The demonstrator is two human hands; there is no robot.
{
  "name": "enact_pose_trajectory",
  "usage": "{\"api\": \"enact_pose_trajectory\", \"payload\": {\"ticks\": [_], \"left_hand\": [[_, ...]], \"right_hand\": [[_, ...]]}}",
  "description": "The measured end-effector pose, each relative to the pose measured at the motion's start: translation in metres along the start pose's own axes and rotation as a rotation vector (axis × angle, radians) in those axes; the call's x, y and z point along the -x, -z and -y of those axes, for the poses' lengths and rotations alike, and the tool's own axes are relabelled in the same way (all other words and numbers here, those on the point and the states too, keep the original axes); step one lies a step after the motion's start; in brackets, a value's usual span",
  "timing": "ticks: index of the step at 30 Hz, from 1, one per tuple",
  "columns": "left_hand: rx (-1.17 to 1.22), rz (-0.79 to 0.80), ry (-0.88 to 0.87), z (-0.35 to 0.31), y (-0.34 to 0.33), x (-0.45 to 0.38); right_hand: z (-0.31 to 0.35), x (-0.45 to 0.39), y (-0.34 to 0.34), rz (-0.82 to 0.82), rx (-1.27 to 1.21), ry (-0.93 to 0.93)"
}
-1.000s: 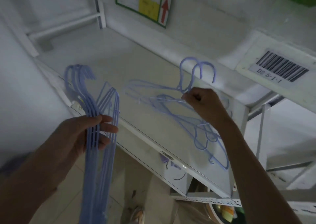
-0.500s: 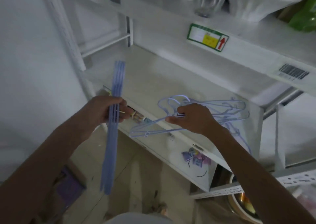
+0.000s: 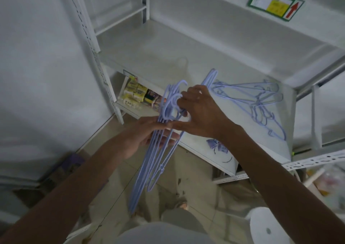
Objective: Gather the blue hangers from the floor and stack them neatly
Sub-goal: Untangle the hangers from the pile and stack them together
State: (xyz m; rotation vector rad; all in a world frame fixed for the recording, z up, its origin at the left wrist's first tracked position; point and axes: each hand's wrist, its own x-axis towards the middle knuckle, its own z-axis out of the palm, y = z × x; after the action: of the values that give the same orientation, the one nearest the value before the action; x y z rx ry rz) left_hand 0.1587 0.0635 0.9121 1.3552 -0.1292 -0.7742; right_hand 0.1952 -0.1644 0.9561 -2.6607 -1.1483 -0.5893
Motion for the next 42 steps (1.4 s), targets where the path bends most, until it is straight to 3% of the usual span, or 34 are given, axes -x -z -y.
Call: {"api": "enact_pose_trajectory", "payload": {"ticks": [5,7,11,14,17,19,21,23,27,36,42], "left_hand": [[0.066,-0.008,-0.127,0.005,-0.019,0.003],[0.056,-0.084,-0.152,0.004,-0.026,0.004],[0.051,-0.226,-0.141,0.01,-0.038,0.001],[0.044,-0.275,-0.134,0.022,-0.047,-0.006],[0.064,-0.327,-0.109,0.035,-0.057,-0.011],[0.052,-0.372,-0.08,0.042,-0.063,-0.017],[0.017,-0.381,-0.051,0.046,-0.067,-0.023],[0.015,-0.372,-0.002,0.047,-0.07,-0.029],[0.058,-0.285,0.129,0.036,-0.069,-0.043],[0.012,-0.176,0.164,-0.025,-0.05,-0.111],[-0.016,-0.115,0.157,-0.054,-0.027,-0.163]], "right_hand": [[0.012,0.003,-0.016,-0.063,-0.151,-0.035],[0.017,0.014,-0.024,-0.073,-0.242,-0.24],[0.051,0.035,-0.042,-0.135,-0.586,-0.853],[0.06,0.048,-0.049,-0.127,-1.015,-1.05],[0.059,0.06,-0.049,-0.169,-1.036,-1.095],[0.06,0.064,-0.05,-0.058,-1.107,-1.179],[0.057,0.068,-0.054,0.101,-1.343,-1.217],[0.05,0.07,-0.051,0.148,-1.498,-1.209],[0.024,0.073,-0.047,0.168,-1.452,-1.133],[-0.035,0.048,-0.053,-0.045,-1.638,-1.141],[-0.073,0.018,-0.053,-0.141,-1.489,-1.162]]}}
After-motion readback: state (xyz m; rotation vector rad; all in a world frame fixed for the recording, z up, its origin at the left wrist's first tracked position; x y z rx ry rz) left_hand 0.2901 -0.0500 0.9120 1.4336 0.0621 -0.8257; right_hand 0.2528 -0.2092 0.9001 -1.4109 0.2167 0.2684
